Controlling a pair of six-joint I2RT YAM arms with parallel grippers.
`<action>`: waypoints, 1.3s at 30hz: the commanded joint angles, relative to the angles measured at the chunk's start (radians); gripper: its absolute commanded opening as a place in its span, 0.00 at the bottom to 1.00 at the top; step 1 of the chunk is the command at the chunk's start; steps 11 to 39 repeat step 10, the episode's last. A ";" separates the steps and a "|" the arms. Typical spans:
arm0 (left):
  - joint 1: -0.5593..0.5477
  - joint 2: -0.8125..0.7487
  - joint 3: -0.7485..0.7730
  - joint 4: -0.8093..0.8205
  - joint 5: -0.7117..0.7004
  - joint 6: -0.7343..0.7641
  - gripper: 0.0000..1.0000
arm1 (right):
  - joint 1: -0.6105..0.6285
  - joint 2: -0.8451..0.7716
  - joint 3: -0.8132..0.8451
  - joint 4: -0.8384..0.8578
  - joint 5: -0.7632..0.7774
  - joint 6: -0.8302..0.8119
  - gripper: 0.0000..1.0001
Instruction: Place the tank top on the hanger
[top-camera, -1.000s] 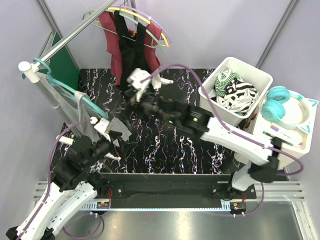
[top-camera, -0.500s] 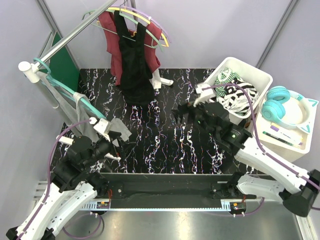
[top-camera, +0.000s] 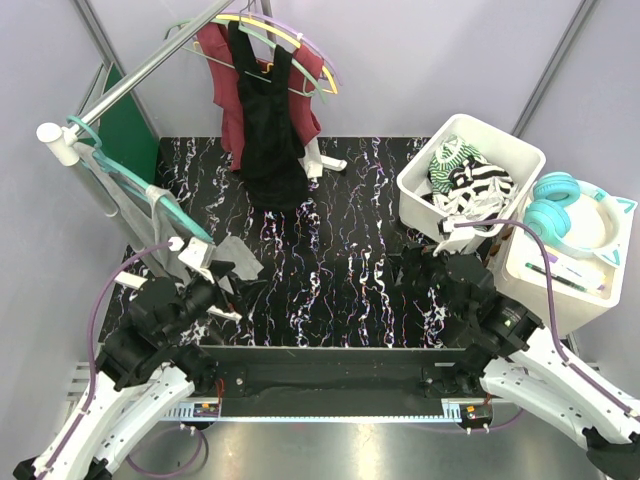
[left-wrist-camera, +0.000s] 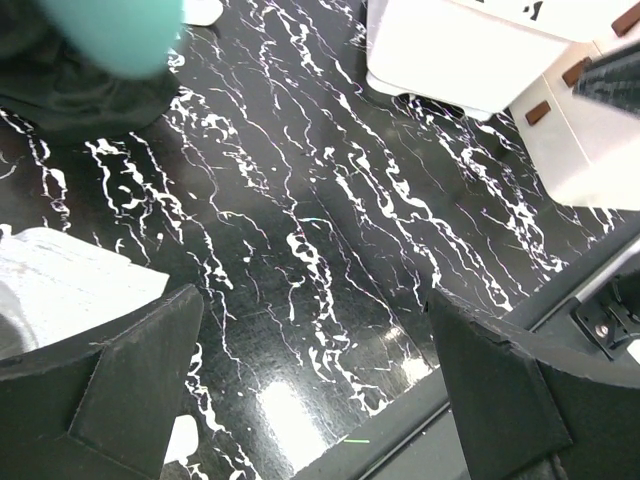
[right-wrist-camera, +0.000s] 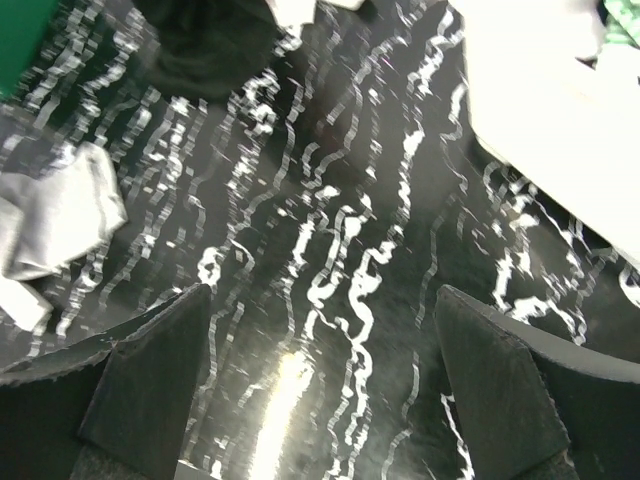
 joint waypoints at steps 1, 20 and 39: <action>0.000 -0.019 0.023 0.030 -0.044 -0.002 0.99 | -0.005 -0.041 -0.020 -0.029 0.048 0.022 1.00; 0.003 -0.045 0.023 0.018 -0.103 -0.002 0.99 | -0.005 -0.081 -0.037 -0.021 0.064 -0.003 1.00; 0.003 -0.045 0.023 0.018 -0.103 -0.002 0.99 | -0.005 -0.081 -0.037 -0.021 0.064 -0.003 1.00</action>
